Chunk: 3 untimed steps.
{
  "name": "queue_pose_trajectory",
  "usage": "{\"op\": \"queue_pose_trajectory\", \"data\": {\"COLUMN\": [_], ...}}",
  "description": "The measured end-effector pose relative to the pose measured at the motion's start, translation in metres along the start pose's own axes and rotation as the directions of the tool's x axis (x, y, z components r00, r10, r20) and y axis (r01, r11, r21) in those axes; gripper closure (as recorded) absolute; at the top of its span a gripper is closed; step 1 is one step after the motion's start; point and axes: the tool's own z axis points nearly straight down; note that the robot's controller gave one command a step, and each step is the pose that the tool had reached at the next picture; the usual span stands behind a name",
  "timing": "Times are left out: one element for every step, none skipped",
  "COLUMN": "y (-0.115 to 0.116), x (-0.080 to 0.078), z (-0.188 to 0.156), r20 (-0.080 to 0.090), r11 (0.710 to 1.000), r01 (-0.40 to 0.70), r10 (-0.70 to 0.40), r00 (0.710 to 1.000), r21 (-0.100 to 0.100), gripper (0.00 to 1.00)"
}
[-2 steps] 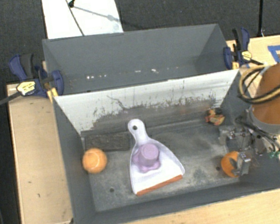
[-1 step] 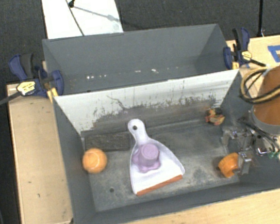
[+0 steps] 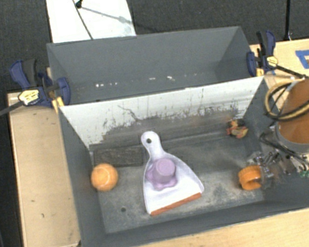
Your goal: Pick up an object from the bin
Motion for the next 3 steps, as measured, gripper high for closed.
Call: {"op": "queue_pose_trajectory", "data": {"y": [0.0,0.012,0.012], "x": [0.0,-0.008,-0.008], "z": [0.0,-0.125,-0.125], "r20": [0.0,-0.009,-0.009], "r11": [1.0,1.0,1.0], "r01": [0.001,0.011,0.01], "r10": [-0.001,-0.011,-0.01], "r00": [1.0,1.0,1.0], "r21": [0.0,-0.004,-0.004], "gripper": [1.0,1.0,1.0]}}
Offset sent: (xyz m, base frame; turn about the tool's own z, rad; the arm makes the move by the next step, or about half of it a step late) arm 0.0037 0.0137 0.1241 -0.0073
